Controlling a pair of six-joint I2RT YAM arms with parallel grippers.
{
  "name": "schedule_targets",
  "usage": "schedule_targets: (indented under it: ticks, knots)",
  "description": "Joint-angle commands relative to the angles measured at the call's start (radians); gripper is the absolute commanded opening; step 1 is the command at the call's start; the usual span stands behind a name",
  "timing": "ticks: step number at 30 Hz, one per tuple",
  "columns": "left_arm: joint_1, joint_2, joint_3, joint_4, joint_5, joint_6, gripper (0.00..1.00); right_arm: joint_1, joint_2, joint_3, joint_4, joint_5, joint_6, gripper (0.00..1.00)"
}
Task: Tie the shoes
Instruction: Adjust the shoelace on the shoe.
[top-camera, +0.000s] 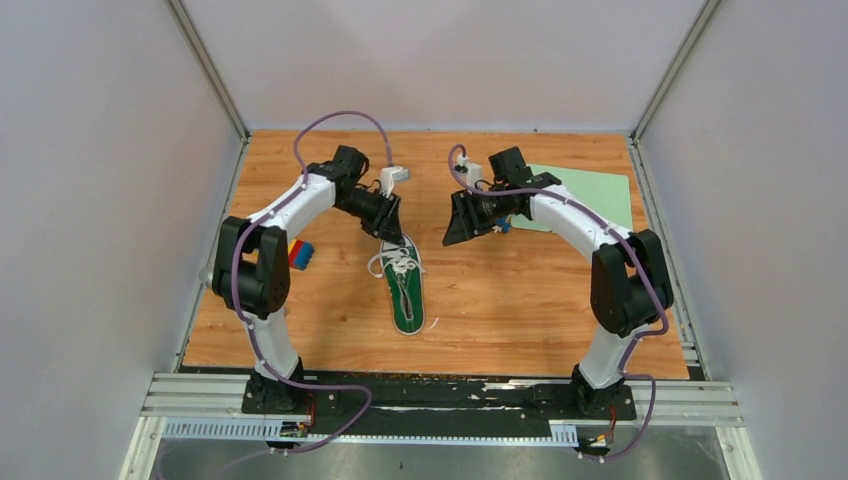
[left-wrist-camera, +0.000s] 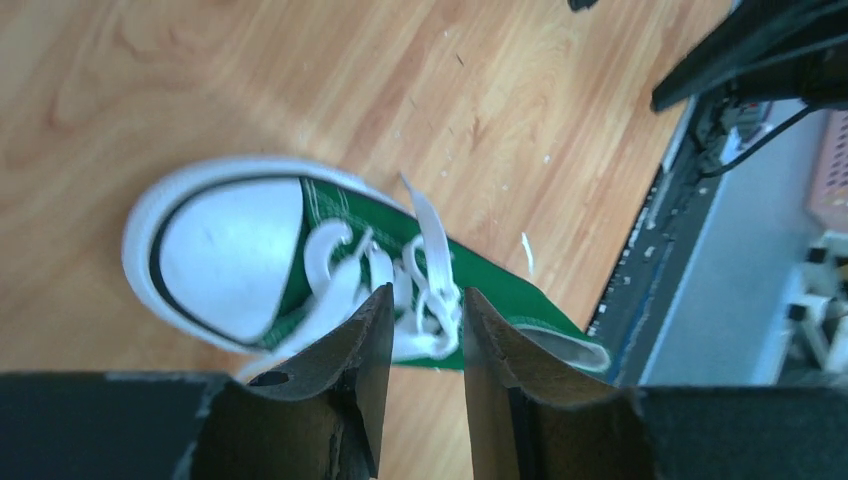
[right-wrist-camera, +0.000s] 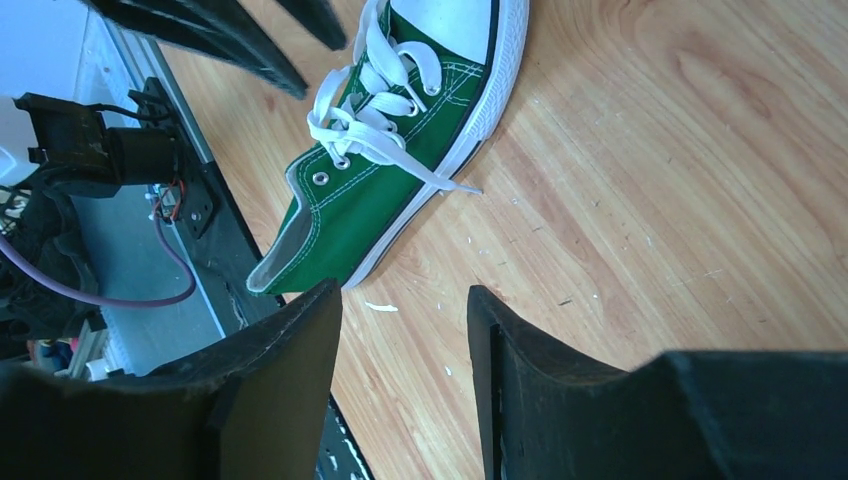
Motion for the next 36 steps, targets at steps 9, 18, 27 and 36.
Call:
schedule_targets:
  ticks: [9,18,27,36]
  knots:
    - [-0.091,0.173,0.163,-0.208,-0.117,0.387,0.33,0.000,-0.138,-0.085,0.021,0.023,-0.076,0.51]
    - [-0.094,0.161,0.157,-0.279,-0.099,0.470,0.32,0.000,-0.129,-0.074,0.025,0.035,-0.088,0.51]
    - [-0.094,0.097,0.119,-0.258,-0.045,0.466,0.32,0.000,-0.120,-0.067,0.033,0.027,-0.082,0.52]
    - [-0.094,0.124,0.144,-0.359,0.015,0.533,0.30,0.000,-0.119,-0.075,0.041,0.021,-0.076,0.53]
